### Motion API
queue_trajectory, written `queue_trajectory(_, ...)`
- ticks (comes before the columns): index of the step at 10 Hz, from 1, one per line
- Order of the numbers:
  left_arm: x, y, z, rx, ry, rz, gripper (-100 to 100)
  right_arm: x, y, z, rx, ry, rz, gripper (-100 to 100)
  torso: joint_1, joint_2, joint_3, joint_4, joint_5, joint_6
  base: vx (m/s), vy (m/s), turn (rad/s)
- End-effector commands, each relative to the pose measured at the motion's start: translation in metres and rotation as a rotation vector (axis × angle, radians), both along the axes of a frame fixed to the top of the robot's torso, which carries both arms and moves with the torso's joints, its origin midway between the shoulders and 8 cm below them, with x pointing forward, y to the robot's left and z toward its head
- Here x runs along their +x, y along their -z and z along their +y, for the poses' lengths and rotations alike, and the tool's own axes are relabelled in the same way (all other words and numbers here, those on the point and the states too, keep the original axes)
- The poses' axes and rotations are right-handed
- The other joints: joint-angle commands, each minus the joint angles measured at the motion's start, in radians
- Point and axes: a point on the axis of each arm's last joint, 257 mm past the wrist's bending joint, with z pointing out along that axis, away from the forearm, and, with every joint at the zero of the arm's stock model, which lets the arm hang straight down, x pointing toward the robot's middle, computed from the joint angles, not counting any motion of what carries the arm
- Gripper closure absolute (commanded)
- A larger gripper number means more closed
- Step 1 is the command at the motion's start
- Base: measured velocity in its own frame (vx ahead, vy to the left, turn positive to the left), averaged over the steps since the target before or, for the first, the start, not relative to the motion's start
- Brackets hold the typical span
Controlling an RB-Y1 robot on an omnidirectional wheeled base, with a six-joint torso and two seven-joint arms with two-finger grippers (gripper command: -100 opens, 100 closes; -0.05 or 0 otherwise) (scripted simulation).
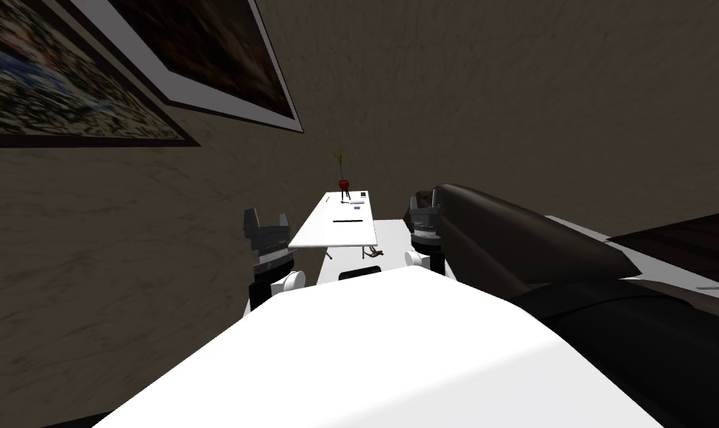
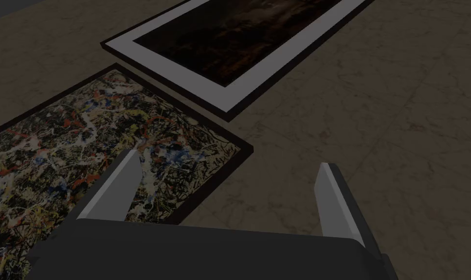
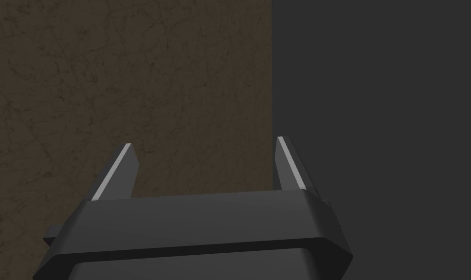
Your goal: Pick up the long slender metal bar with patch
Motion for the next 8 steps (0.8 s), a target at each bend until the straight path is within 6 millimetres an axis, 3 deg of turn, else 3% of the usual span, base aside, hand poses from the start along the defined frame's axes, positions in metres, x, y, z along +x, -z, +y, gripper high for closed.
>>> queue_trajectory(1, 0.002, 0.015, 0.001, 0.025, 0.017, 0.047, -100, 0.000, 0.000, 0.000, 0.000, 0.000, 0.000, 0, 0.000, 0.000, 0.000, 0.000, 0.000, 0.000, -0.048, -0.057, -0.037)
queue_trajectory(4, 0.004, 0.051, 0.010, 0.048, 0.038, 0.149, -100, 0.000, 0.000, 0.000, 0.000, 0.000, 0.000, 0, -0.009, 0.006, 0.004, 0.001, -0.002, 0.000, -0.094, -0.137, -0.044)
queue_trajectory(7, 0.001, 0.101, 0.028, 0.052, 0.054, 0.290, -100, 0.000, 0.000, 0.000, 0.000, 0.000, 0.000, 0, -0.011, 0.008, 0.005, 0.002, -0.003, 0.000, -0.107, -0.179, -0.052)
queue_trajectory(8, 0.001, 0.101, 0.028, 0.059, 0.058, 0.292, -100, 0.000, 0.000, 0.000, 0.000, 0.000, 0.000, 0, -0.012, 0.007, 0.004, 0.002, -0.003, 0.000, -0.038, -0.134, -0.013)
